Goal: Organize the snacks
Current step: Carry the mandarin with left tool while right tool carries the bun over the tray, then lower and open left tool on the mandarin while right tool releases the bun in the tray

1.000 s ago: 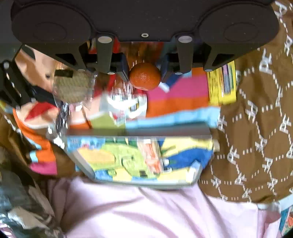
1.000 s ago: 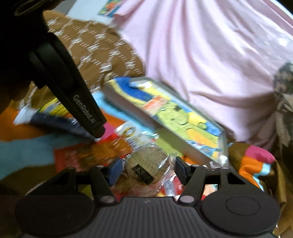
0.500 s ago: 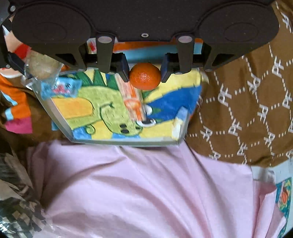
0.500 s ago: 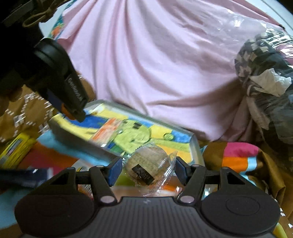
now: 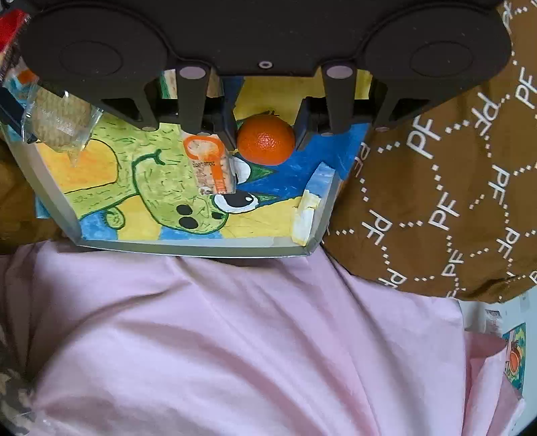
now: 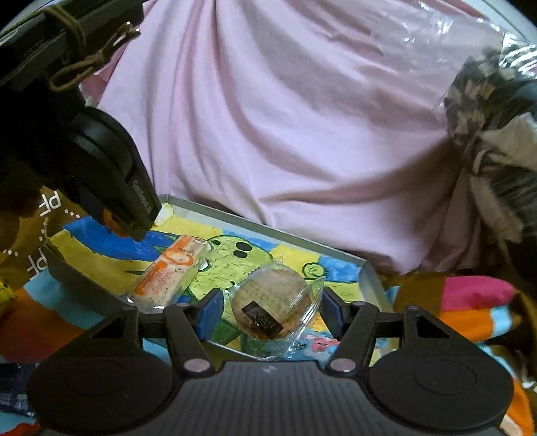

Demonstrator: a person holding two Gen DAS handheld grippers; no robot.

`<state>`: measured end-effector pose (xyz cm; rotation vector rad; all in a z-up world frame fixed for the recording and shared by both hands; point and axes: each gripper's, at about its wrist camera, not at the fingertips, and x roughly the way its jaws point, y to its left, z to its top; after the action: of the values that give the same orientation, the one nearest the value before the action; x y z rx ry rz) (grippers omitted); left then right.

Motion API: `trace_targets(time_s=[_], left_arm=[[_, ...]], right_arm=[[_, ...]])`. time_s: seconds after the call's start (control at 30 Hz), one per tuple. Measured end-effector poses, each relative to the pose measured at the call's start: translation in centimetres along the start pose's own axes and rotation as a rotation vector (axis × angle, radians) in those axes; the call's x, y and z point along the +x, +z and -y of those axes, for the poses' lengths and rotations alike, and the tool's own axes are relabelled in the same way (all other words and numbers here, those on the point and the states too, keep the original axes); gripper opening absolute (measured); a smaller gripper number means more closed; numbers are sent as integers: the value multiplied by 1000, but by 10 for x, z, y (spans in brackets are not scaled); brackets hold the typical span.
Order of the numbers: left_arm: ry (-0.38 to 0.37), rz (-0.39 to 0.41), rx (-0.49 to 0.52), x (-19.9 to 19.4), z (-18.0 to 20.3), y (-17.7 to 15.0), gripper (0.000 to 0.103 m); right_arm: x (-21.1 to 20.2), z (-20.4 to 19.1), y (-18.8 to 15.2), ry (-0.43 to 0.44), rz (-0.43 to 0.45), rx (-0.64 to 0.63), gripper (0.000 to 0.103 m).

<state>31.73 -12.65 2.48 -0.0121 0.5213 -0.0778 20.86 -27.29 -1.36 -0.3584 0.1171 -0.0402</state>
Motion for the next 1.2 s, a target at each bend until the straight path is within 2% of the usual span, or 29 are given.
trace_targets(time_s=[0.4, 0.5, 0.6, 0.67, 0.73, 0.83, 0.97, 1.1, 1.2], left_arm=[[26, -38, 2, 27, 6, -7, 39], [27, -58, 4, 31, 7, -10, 39], [30, -63, 1, 32, 8, -11, 40], [28, -60, 1, 31, 8, -11, 46], [27, -57, -2, 30, 8, -10, 48], [35, -52, -10, 27, 5, -9, 57], [49, -43, -61, 18, -6, -5, 80], [65, -3, -81, -2, -16, -1, 96], [70, 32, -72, -21, -21, 1, 102]], right_arm=[[27, 6, -6, 55, -76, 85, 65], [27, 6, -6, 60, -78, 87, 69], [28, 5, -5, 59, -81, 89, 78], [27, 5, -4, 60, -78, 90, 86], [27, 4, -3, 60, -77, 89, 88], [26, 3, -2, 62, -75, 87, 94], [21, -1, 3, 60, -59, 64, 102], [11, -6, 10, 51, -33, 32, 103], [2, -7, 16, 42, -23, 38, 103]])
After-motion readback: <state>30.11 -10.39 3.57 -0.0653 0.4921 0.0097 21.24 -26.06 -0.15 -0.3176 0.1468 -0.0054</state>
